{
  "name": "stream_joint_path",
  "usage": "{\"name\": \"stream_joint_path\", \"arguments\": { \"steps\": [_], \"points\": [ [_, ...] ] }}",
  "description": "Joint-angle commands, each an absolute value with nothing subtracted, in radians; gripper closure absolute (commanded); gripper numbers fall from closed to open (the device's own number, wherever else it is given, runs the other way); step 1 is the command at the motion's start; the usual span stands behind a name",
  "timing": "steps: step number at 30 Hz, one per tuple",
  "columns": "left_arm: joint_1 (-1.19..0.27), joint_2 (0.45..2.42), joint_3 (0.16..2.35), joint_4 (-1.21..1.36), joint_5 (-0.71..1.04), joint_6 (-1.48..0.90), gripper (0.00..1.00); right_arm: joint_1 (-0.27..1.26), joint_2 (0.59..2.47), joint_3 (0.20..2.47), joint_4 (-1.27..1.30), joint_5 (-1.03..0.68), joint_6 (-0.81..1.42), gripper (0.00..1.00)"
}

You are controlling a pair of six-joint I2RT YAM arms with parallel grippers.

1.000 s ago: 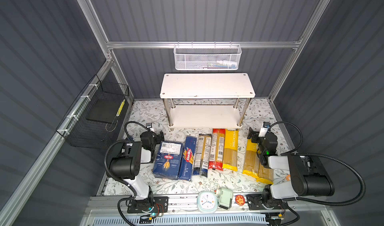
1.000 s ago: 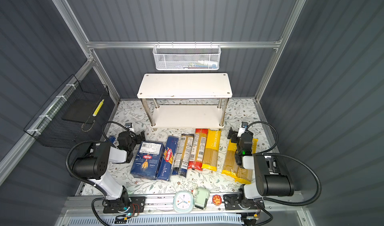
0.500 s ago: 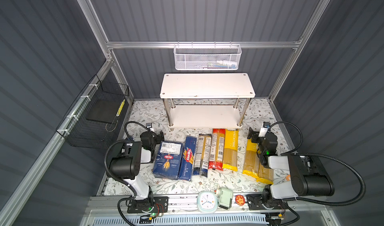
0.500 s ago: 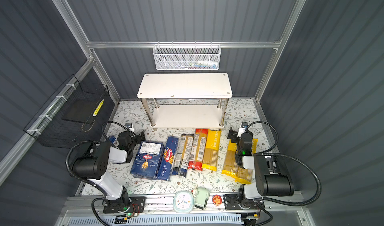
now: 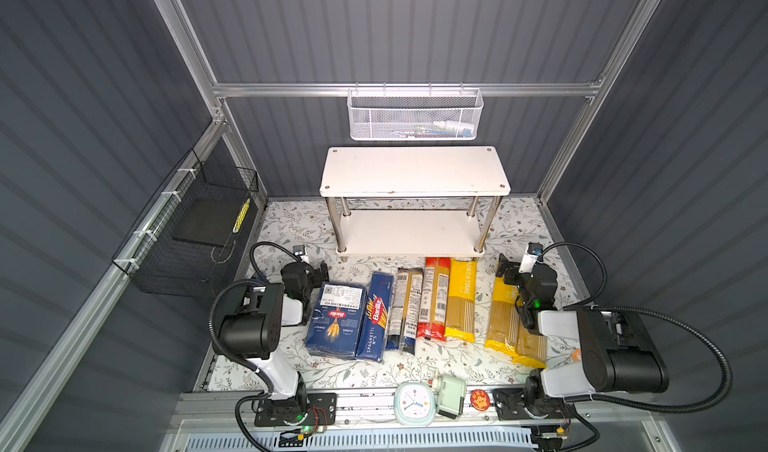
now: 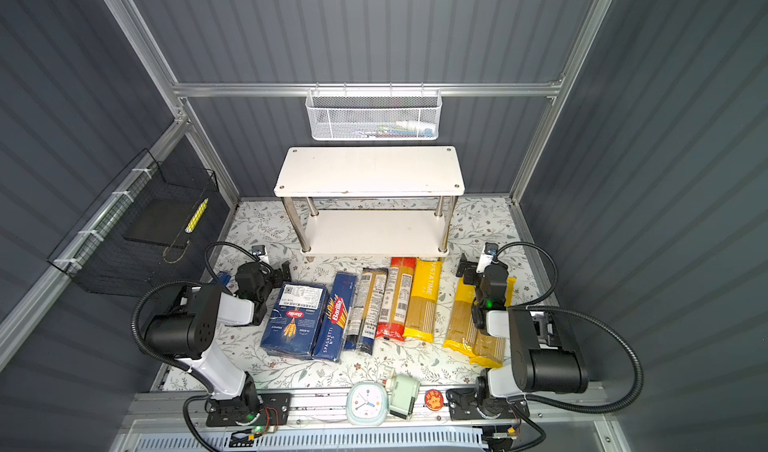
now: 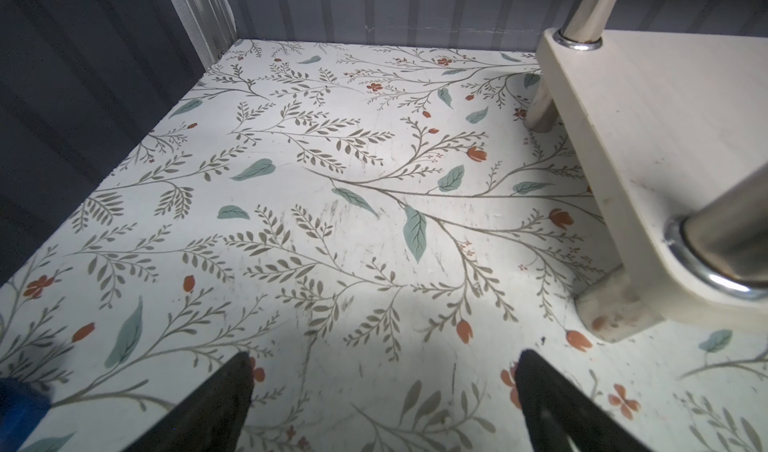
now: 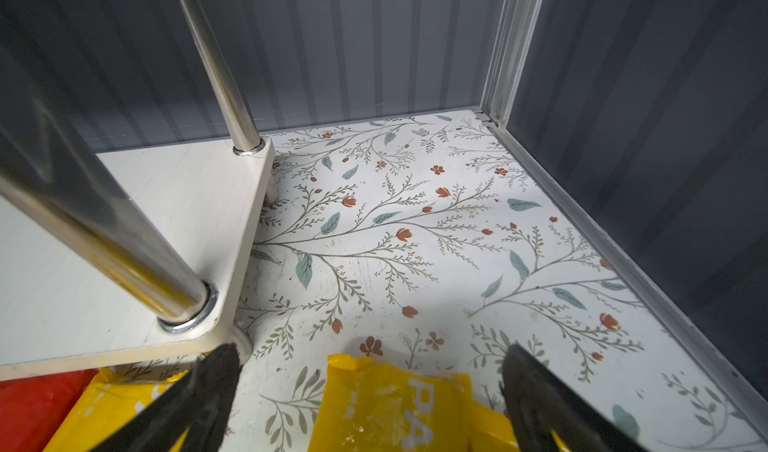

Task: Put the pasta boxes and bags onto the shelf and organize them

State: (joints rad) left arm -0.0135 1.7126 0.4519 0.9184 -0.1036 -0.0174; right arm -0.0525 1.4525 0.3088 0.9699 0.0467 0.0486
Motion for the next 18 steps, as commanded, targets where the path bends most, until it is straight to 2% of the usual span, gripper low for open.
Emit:
{"name": "stream_joint_path", "arguments": {
  "steps": [1,5,8,13,18],
  "points": [
    [-0.026,1.715,0.469,0.913,-0.096,0.0,0.01,-0.057,1.459,0.326,0.968,0.034,0.058,0.01],
    [-0.026,1.709,0.469,0.92,-0.107,-0.006,0.01,-0.057,1.454,0.324,0.969,0.041,0.061,0.01],
    [-0.026,1.646,0.512,0.782,-0.171,-0.038,0.01,-0.053,1.448,0.329,0.968,0.055,0.058,0.01],
    [-0.026,1.49,0.611,0.51,-0.241,-0.105,0.01,-0.026,1.276,0.509,0.512,0.094,0.063,0.01],
    [-0.029,1.364,0.705,0.269,-0.054,-0.186,0.01,0.012,1.128,0.679,0.05,0.105,0.173,0.01]
  ]
}}
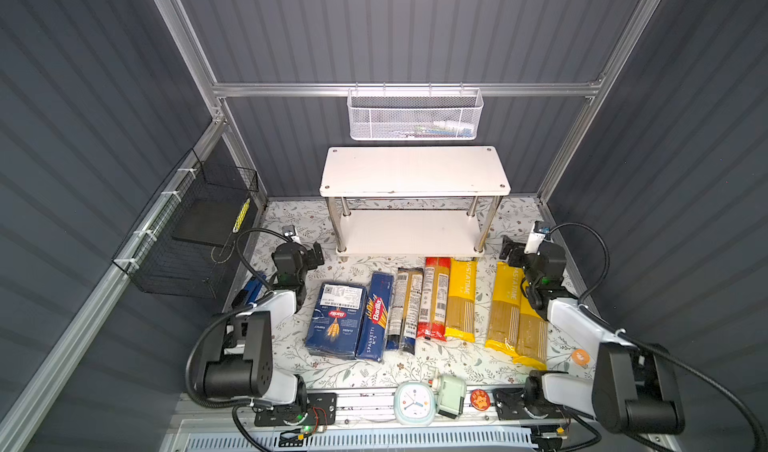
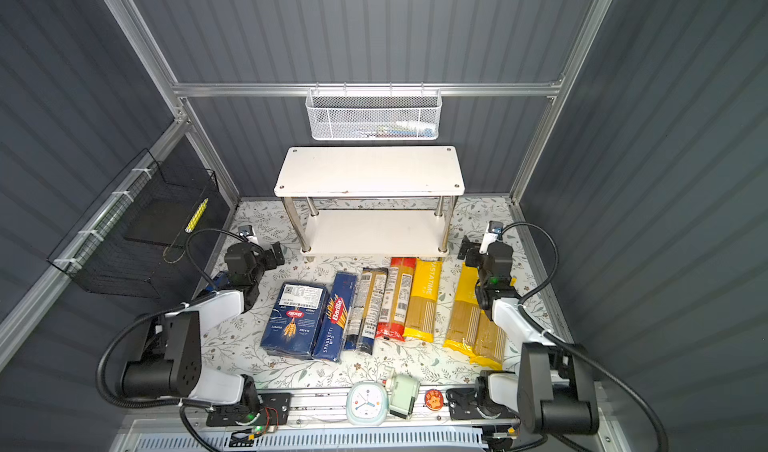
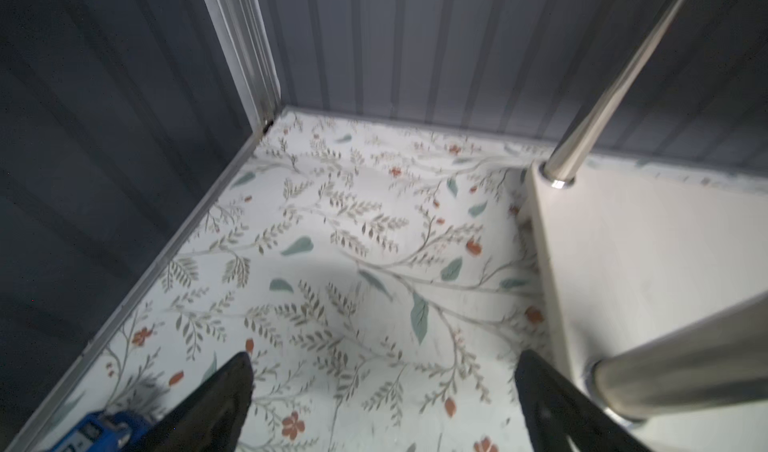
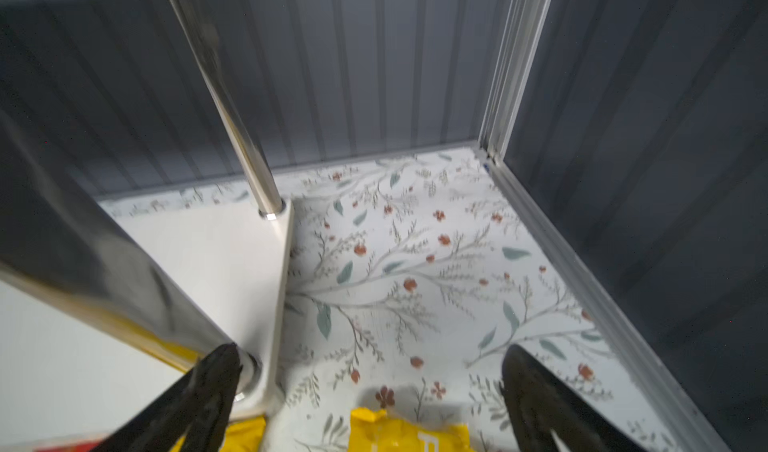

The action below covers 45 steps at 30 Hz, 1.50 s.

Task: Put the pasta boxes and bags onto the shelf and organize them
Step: 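Lower the right gripper over the yellow PASTATIME bags while the left arm hovers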

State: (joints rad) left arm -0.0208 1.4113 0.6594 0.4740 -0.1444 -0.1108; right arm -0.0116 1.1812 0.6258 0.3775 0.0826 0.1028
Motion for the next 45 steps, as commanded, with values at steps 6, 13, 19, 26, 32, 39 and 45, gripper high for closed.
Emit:
{"name": "stream_joint_path", "arguments": {
  "steps": [6,13,19,26,32,39,45],
  "points": [
    [-0.167,1.271,0.725,0.058,0.025,-0.185,0.01,0.193,1.08,0.804,-0.396,0.215,0.262,0.01],
    [-0.21,1.063,0.599,0.078,0.152,-0.22,0.01,0.233,1.061,0.788,-0.597,0.255,0.383,0.01],
    [-0.213,1.033,0.515,0.204,0.21,-0.244,0.01,0.229,1.058,0.708,-0.61,0.238,0.492,0.01],
    [-0.215,1.073,0.48,0.264,0.243,-0.254,0.01,0.176,1.181,0.715,-0.632,0.18,0.525,0.01],
    [-0.219,1.032,0.429,0.283,0.188,-0.22,0.01,0.136,1.229,0.696,-0.582,0.117,0.532,0.01],
    [-0.219,0.993,0.427,0.224,0.113,-0.171,0.01,0.13,1.29,0.705,-0.575,0.096,0.533,0.01],
    [-0.219,0.974,0.401,0.257,0.129,-0.161,0.01,0.129,1.298,0.687,-0.588,0.091,0.555,0.01]
  ]
}}
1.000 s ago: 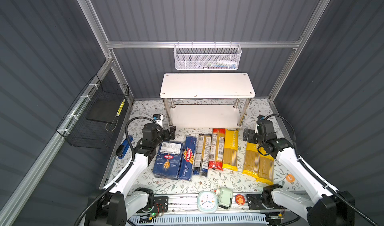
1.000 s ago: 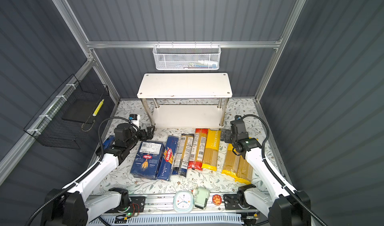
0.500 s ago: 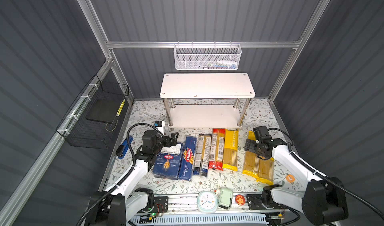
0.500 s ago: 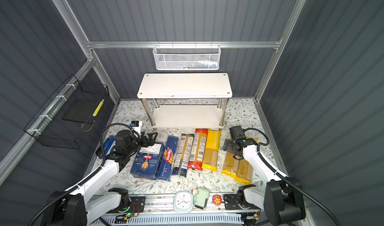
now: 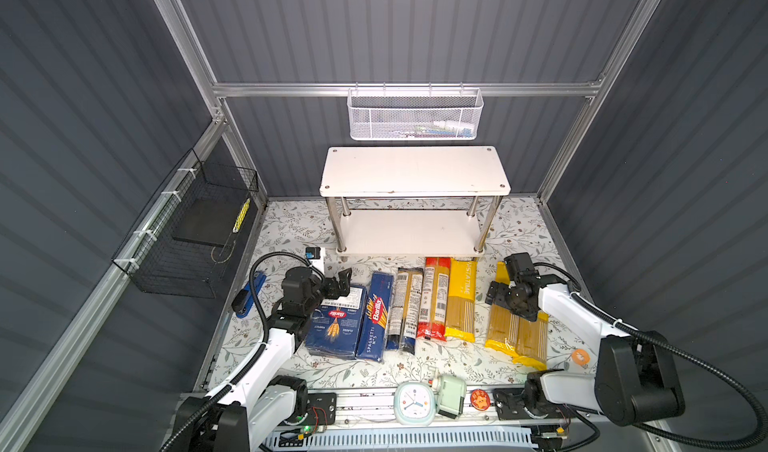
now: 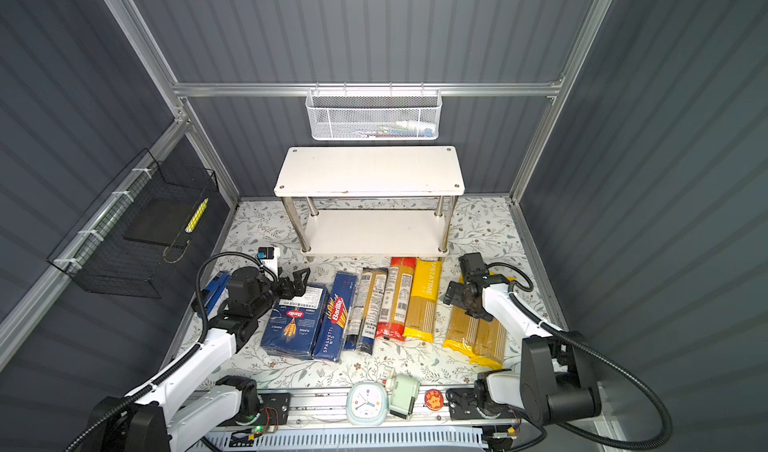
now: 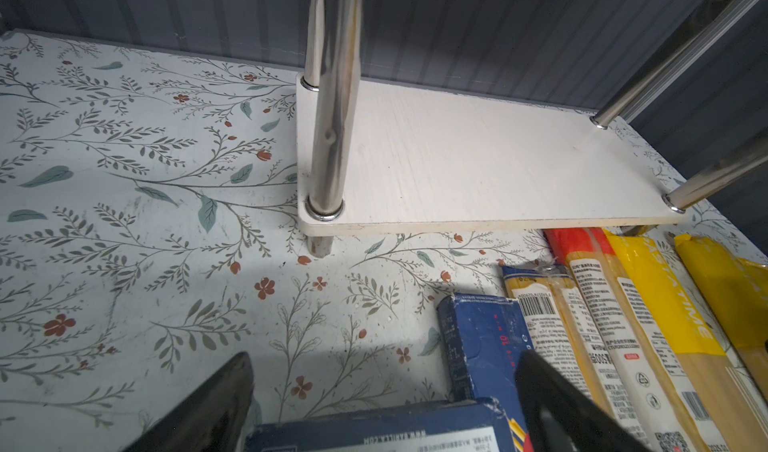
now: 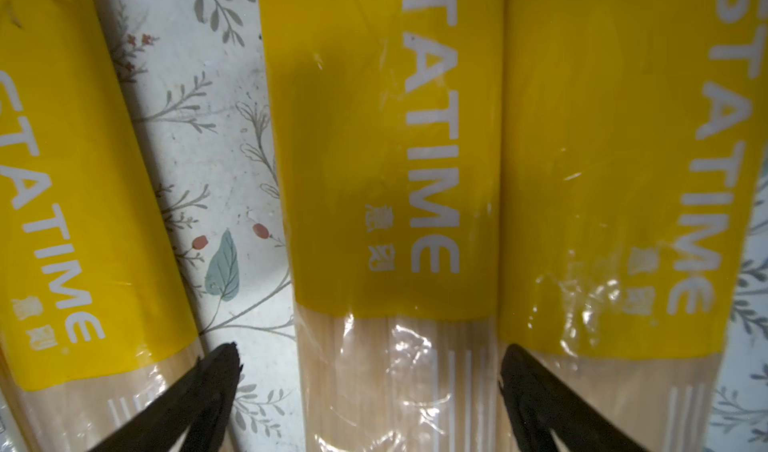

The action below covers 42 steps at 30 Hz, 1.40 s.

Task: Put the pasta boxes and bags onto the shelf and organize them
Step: 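Lower the right gripper over the yellow PASTATIME bags while the left arm hovers, then close the right gripper on the middle yellow PASTATIME spaghetti bag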

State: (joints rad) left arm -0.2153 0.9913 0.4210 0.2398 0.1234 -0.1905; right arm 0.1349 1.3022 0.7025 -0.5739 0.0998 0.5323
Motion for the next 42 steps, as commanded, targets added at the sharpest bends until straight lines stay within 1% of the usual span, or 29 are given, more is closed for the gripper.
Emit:
{"name": "stream_joint_path", "arguments": {
  "steps": [1,8,14,26,29,33,34,38,42],
  "points": [
    [-0.219,0.977,0.398,0.266,0.139,-0.161,0.01,0.129,1.297,0.68,-0.585,0.091,0.558,0.01],
    [-0.219,1.014,0.405,0.257,0.141,-0.166,0.01,0.129,1.293,0.641,-0.55,0.049,0.581,0.01],
    [-0.219,0.994,0.387,0.277,0.13,-0.168,0.01,0.132,1.28,0.636,-0.54,0.029,0.587,0.01],
    [-0.219,1.001,0.383,0.282,0.135,-0.179,0.01,0.191,1.272,0.633,-0.53,0.034,0.616,0.02],
    [-0.219,0.999,0.384,0.281,0.136,-0.179,0.01,0.205,1.276,0.644,-0.553,0.056,0.625,0.03],
    [-0.219,0.999,0.383,0.282,0.141,-0.182,0.01,0.192,1.296,0.692,-0.662,0.23,0.644,0.01],
    [-0.219,1.0,0.383,0.283,0.141,-0.183,0.01,0.189,1.304,0.702,-0.671,0.241,0.643,0.01],
    [-0.22,1.012,0.383,0.291,0.144,-0.182,0.01,0.188,1.334,0.717,-0.651,0.208,0.64,0.01],
    [-0.219,1.019,0.383,0.294,0.141,-0.183,0.01,0.188,1.314,0.696,-0.619,0.194,0.63,0.01]
  ]
}}
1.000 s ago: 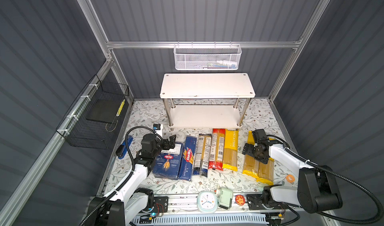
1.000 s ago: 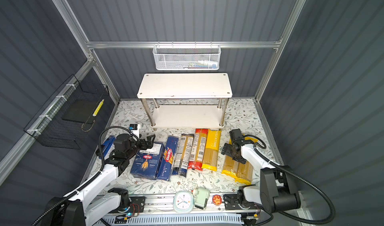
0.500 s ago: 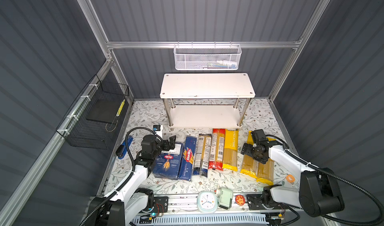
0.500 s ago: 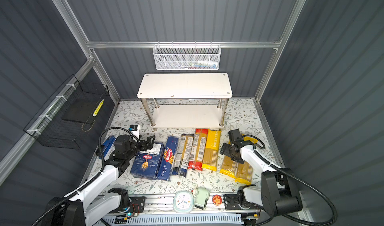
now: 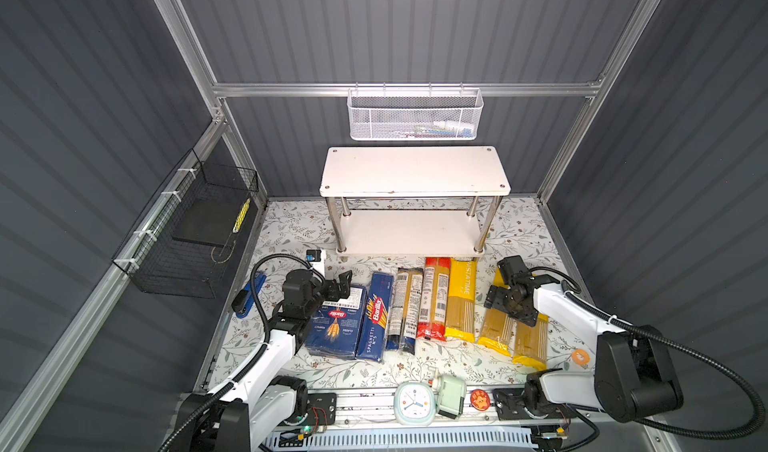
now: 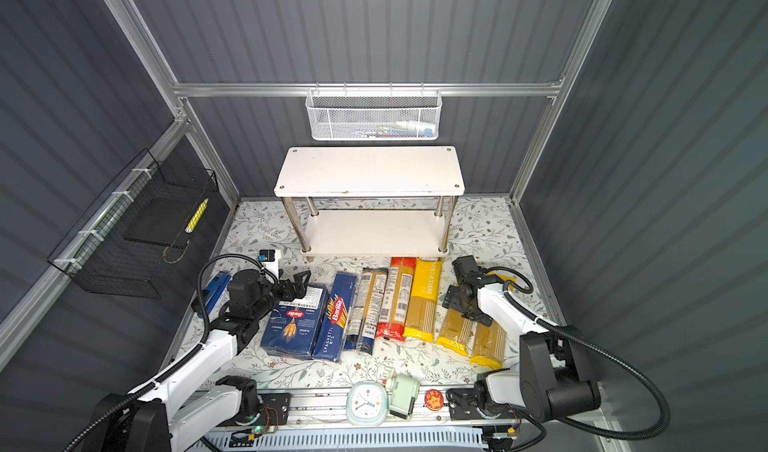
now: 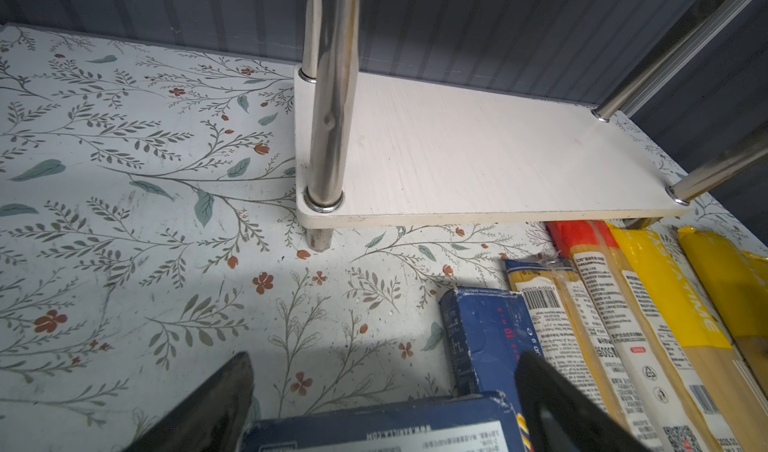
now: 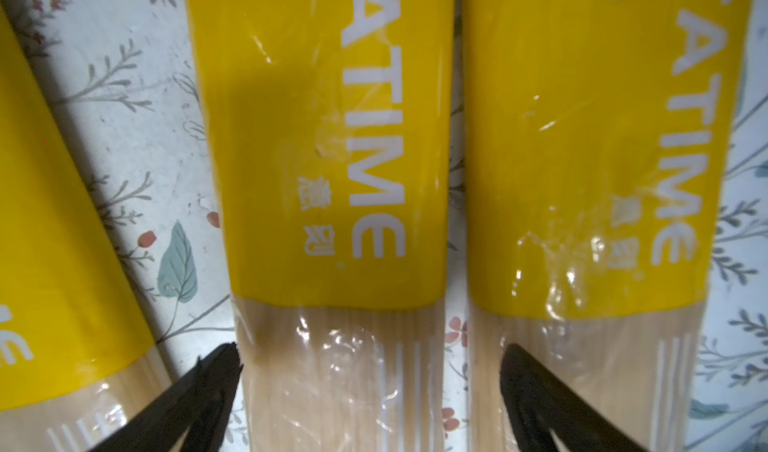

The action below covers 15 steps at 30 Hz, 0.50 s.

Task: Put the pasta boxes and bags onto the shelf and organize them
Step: 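Close the right gripper on the middle yellow PASTATIME spaghetti bag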

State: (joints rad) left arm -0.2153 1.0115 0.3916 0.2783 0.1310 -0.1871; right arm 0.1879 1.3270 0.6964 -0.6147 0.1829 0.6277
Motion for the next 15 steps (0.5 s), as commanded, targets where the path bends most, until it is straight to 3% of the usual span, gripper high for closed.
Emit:
{"name": "stream_joint_path", "arguments": {
  "steps": [1,15],
  "points": [
    [-0.219,1.018,0.381,0.297,0.14,-0.183,0.01,0.189,1.31,0.692,-0.611,0.185,0.631,0.01],
    [-0.219,1.034,0.381,0.304,0.14,-0.187,0.01,0.205,1.396,0.695,-0.558,0.17,0.673,0.02]
  ]
}}
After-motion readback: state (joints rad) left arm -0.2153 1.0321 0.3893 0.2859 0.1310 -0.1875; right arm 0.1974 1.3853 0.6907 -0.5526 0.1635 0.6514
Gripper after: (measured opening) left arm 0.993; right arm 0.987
